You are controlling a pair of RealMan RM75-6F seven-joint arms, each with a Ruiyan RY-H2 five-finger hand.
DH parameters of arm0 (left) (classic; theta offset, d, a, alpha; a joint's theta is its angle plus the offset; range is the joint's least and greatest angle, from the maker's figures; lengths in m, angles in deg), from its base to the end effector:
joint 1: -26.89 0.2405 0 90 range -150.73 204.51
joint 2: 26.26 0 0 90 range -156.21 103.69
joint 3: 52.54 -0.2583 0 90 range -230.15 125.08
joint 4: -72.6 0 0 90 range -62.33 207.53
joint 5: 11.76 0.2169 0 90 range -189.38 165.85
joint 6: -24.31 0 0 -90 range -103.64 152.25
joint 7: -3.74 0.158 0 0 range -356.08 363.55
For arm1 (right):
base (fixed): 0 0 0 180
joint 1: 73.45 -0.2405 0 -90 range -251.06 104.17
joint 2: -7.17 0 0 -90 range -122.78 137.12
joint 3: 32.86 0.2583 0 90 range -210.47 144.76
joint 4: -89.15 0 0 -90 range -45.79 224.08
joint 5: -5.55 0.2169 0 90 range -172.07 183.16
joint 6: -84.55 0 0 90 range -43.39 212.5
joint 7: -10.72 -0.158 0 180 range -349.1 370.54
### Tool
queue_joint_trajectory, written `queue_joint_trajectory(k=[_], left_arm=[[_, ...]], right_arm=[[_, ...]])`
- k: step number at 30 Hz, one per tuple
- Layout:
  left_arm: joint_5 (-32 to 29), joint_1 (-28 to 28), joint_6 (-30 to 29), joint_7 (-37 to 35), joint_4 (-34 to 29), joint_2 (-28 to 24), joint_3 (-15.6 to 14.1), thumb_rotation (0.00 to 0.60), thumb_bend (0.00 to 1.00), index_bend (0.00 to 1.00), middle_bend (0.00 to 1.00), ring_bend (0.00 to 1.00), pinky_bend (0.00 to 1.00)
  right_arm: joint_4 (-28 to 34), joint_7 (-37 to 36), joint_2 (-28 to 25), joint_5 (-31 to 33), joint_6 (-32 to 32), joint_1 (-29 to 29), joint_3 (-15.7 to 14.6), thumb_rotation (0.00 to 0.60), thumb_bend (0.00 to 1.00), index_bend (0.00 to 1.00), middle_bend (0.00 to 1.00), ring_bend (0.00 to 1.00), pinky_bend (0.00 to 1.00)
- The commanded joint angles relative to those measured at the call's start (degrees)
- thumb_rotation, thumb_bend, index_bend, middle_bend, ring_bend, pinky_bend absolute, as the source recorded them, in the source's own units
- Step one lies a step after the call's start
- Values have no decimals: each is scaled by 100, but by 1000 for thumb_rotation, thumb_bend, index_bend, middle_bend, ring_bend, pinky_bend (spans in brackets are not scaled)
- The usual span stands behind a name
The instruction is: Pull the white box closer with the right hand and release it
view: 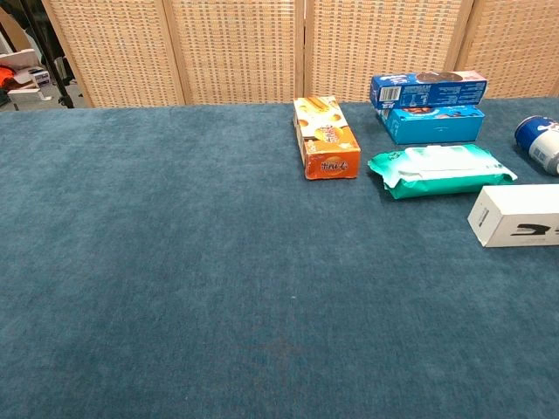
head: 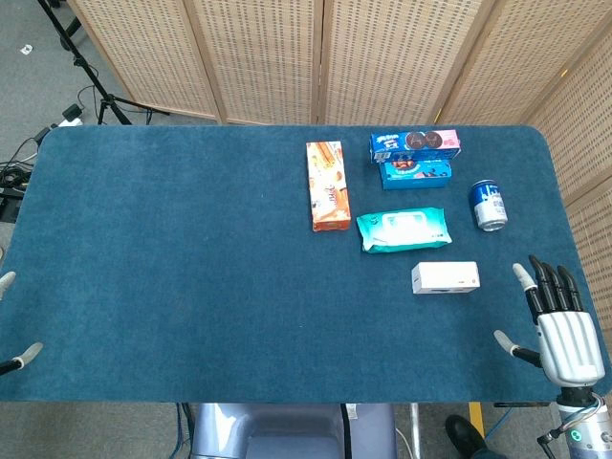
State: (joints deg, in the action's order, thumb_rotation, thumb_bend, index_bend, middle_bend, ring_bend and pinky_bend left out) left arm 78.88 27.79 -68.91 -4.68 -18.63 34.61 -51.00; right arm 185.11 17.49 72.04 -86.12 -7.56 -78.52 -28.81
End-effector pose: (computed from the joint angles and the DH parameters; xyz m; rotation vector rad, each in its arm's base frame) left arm -0.3218 0.1582 0.1853 -1.3137 -0.8946 -1.0042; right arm -0.2775 -0.1975 0.1599 1.3929 -0.7218 1.0195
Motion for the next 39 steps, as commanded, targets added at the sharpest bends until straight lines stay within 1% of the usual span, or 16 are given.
queue_joint_trajectory(k=[1, 8, 12, 15, 16, 19, 21, 23, 25, 26, 28, 31, 34, 36, 39], left_arm=[[-7, 1, 2, -10, -4, -6, -1, 600, 0, 0, 0, 0, 0], [-11, 10, -22, -66, -15, -30, 0, 600, 0, 0, 0, 0, 0], [-45, 11, -21, -108, -24, -46, 14, 600, 0, 0, 0, 0, 0], [-79, 7, -4, -125, -28, -54, 24, 600, 0, 0, 0, 0, 0], [-96, 4, 1, -130, -33, -59, 33, 600, 0, 0, 0, 0, 0], [-116, -1, 9, -133, -51, -66, 43, 600, 0, 0, 0, 0, 0], [-124, -6, 20, -110, -64, -62, 44, 600, 0, 0, 0, 0, 0], [-139, -27, 77, -35, -83, -48, 38, 600, 0, 0, 0, 0, 0], [-168, -52, 130, 24, -88, -37, 44, 600, 0, 0, 0, 0, 0], [-204, -81, 202, 47, -82, -29, 47, 600, 0, 0, 0, 0, 0], [-247, -113, 268, 62, -84, -33, 61, 600, 0, 0, 0, 0, 0], [-293, -131, 309, 67, -87, -34, 75, 600, 0, 0, 0, 0, 0], [-333, -146, 343, 76, -91, -36, 87, 600, 0, 0, 0, 0, 0], [-362, -159, 371, 87, -95, -36, 96, 600, 0, 0, 0, 0, 0], [-398, -180, 419, 117, -103, -30, 103, 600, 0, 0, 0, 0, 0]], right_arm=[[3, 10, -1, 3, 3, 5, 1, 600, 0, 0, 0, 0, 0], [38, 24, -28, -3, 109, -7, -36, 600, 0, 0, 0, 0, 0], [-22, -95, -58, 45, 401, -184, 18, 600, 0, 0, 0, 0, 0], [-202, -283, -83, 163, 873, -462, 98, 600, 0, 0, 0, 0, 0], [-306, -444, -98, 268, 1179, -631, 149, 600, 11, 7, 0, 0, 0], [-554, -826, -110, 503, 1865, -990, 237, 600, 78, 55, 8, 0, 0], [-770, -1044, -58, 587, 2221, -1195, 274, 600, 98, 75, 23, 0, 1], [-1124, -1140, 56, 670, 2671, -1439, 264, 600, 105, 95, 38, 0, 20], [-1303, -1205, 149, 724, 2942, -1578, 239, 600, 105, 107, 53, 0, 39], [-1527, -1145, 292, 776, 3277, -1740, 198, 600, 105, 114, 62, 0, 46], [-1873, -1178, 546, 898, 3575, -1931, 228, 600, 105, 122, 76, 0, 58], [-2215, -1134, 805, 1010, 3749, -2083, 262, 600, 123, 135, 99, 0, 95], [-2449, -1079, 996, 1072, 3784, -2158, 279, 600, 134, 151, 127, 5, 127], [-2564, -1058, 1095, 1105, 3791, -2191, 284, 600, 147, 165, 149, 26, 139], [-2761, -1032, 1248, 1137, 3775, -2232, 285, 600, 191, 223, 225, 103, 168]])
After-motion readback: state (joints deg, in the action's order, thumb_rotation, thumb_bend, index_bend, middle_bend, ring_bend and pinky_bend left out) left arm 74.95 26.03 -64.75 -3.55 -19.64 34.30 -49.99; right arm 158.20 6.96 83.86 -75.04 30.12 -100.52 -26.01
